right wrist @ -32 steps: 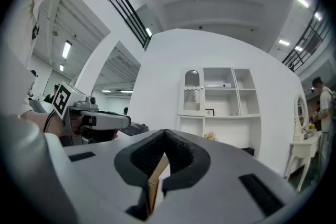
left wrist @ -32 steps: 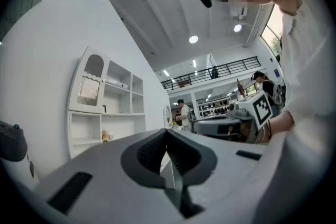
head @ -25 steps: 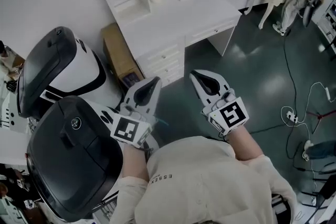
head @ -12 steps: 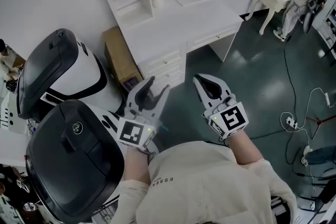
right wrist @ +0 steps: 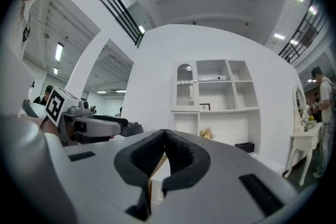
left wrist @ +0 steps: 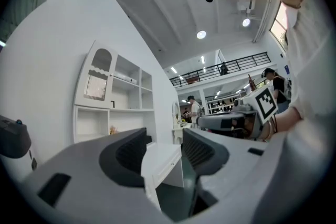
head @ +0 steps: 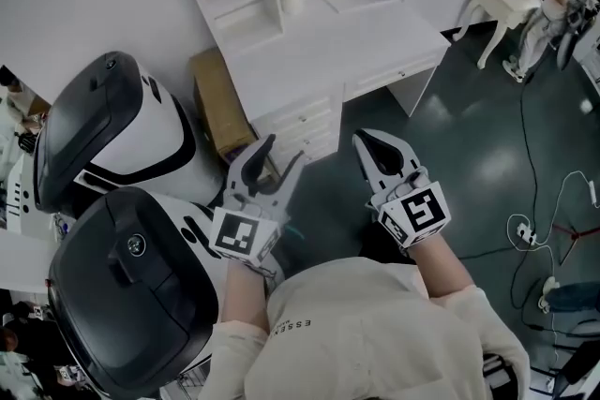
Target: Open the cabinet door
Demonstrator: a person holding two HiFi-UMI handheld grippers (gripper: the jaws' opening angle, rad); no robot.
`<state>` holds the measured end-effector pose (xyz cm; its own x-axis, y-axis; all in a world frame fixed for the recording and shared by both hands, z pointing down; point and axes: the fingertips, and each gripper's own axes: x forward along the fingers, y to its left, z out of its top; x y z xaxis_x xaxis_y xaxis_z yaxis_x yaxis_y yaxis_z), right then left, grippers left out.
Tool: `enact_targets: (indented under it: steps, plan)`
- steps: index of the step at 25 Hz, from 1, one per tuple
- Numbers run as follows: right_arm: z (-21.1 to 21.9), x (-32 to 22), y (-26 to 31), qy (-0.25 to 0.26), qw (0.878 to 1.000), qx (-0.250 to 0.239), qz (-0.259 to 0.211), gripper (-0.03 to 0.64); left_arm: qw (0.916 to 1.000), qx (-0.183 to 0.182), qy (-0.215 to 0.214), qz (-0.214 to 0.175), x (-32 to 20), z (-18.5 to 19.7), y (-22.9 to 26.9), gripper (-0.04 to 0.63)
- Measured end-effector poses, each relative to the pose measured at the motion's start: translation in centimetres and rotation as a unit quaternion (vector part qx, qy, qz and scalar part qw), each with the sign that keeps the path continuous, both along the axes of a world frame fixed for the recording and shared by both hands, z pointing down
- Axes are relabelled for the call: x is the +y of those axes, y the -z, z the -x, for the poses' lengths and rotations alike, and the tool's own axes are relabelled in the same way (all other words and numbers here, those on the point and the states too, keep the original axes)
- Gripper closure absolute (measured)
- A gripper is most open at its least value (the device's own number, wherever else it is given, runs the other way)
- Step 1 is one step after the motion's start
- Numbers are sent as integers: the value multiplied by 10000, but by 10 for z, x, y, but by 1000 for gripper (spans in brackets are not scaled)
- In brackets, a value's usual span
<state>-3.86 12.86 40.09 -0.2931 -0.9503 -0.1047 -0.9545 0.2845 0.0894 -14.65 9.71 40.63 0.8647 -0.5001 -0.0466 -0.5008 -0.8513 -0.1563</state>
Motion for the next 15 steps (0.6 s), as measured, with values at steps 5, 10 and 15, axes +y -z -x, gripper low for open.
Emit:
enact_targets:
  steps: [5,10,15]
  plan:
    - [-33,-50,-1,345,9994,-9,-70,601,9993,-127,364,0,-43,-30,-4,397]
    - [-79,-115,4,845,9963,116,-77,601,9961,-16,875,86,-98,-73,1,397]
    - [-133,-182,13,1306,9913,140,6,601,9909,46,1348,28,-151,-128,16,397]
